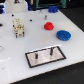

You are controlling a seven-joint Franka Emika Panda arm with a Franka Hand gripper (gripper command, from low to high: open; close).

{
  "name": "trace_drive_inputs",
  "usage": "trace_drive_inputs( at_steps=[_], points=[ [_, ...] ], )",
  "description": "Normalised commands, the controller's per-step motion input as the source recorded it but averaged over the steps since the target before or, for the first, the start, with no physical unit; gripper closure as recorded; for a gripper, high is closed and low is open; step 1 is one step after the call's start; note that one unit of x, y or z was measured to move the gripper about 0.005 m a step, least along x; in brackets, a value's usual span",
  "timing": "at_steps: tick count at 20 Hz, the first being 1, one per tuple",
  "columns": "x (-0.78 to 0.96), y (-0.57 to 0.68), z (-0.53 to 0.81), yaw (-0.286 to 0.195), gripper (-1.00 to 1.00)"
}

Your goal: Insert the blue gear onto the right peg, followed by the red gear

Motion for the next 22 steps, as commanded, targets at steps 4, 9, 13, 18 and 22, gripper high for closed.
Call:
trace_drive_inputs(
  at_steps=[4,9,13,18,22],
  points=[
    [-0.33,0.65,-0.01,0.000,-1.00],
    [-0.25,0.67,0.01,0.000,-1.00],
    [-0.08,0.63,-0.14,0.000,-1.00],
    [-0.05,0.51,-0.30,0.000,-1.00],
    [-0.06,0.39,-0.42,0.000,-1.00]
  ],
)
